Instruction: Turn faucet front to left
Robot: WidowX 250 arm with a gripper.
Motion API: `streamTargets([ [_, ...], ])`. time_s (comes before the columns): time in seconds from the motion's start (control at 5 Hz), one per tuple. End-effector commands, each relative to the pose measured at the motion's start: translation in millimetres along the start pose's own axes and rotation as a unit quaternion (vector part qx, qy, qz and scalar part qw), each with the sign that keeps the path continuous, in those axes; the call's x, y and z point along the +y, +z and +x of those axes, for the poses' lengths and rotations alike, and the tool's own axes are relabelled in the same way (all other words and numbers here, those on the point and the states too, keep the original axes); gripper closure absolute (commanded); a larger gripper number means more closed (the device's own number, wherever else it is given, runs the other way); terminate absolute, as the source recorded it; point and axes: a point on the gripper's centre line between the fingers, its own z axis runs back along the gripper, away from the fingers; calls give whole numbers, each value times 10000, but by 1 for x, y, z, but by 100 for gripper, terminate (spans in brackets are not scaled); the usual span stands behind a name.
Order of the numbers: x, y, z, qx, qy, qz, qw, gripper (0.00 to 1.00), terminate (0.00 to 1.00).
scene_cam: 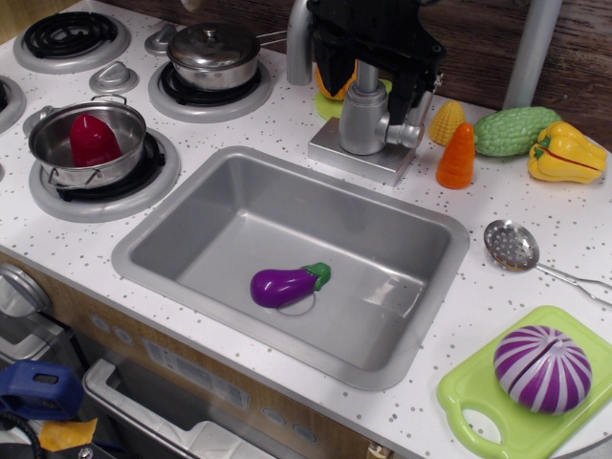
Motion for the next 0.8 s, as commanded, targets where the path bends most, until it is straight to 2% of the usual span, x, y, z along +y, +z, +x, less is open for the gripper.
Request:
streamTargets([
  [0.0,25,9,7,-306,-132,107,9994,0,0],
  [0.6,61,4,10,-402,-377,18,9985,0,0],
])
